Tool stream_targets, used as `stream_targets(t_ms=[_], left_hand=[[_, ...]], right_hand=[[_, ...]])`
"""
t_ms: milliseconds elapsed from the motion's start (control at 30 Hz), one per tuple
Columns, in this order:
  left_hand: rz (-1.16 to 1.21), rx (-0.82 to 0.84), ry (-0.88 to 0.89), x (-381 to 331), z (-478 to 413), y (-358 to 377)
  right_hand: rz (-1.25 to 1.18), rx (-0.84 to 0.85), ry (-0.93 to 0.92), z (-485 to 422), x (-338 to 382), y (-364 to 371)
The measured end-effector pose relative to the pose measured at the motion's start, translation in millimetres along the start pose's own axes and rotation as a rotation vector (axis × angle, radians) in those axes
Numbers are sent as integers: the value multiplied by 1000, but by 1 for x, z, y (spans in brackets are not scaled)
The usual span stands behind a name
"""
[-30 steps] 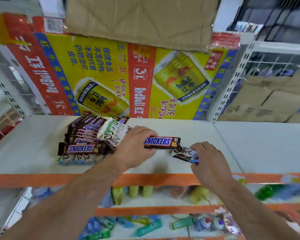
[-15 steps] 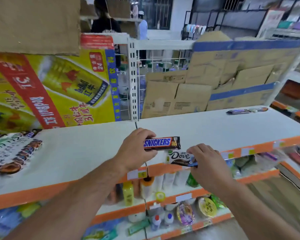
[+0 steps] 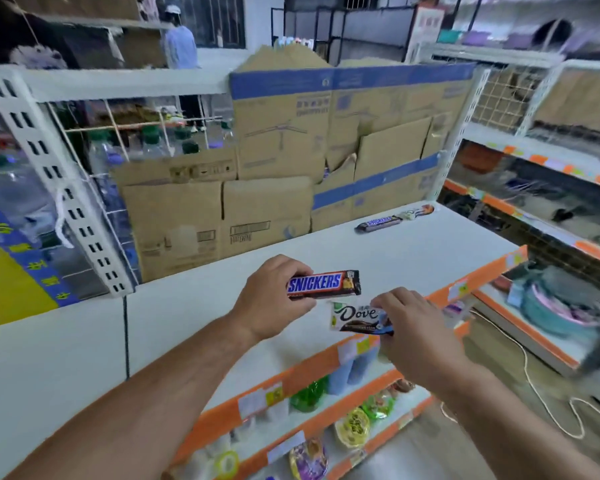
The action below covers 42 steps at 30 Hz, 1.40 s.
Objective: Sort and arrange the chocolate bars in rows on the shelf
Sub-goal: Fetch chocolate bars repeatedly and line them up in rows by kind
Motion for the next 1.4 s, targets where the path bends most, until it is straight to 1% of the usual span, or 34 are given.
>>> stream_targets(t_ms=[233,433,633,767,867,1000,1100,1133,1300,1400], left_hand=[[67,19,15,2,-91,82],[58,-4,6,-2,-144,142],[-17,-20,-34,1,-181,203],[-100,-48,-113,3,-203,241],[-155,-96,-215,6,-217,263],[-236,-111,-308,9,-230,287],[-214,-133,-464,14,-228,292],[-205,-134,-489,15,-227,293],[-188,-145,-516,18,-224,296],[-167,-166,-534,21,-223,298]], right_hand=[[83,53,8,-63,-76,24],[77,99,48,-96,-136,48],[25,139,-18,-133,-199,78],[-38,164,-109,-164,-240,99],[-80,201,-176,-184,-271,108],[-122,243,-267,-203,-305,120],[-157,283,-330,-211,-320,126],[-170,289,-340,-213,-323,127],[-244,300,-359,-221,-337,133],[-299,309,-316,-228,-345,138]])
Point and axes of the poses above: each hand's wrist, its own z-axis away from the middle knuckle, its own y-axis out of the palm, x = y × z, the point moved 10 cm from there along -z, towards the middle knuckle, and after that the axes turned 12 degrees about -x, right-handed, at the moved point
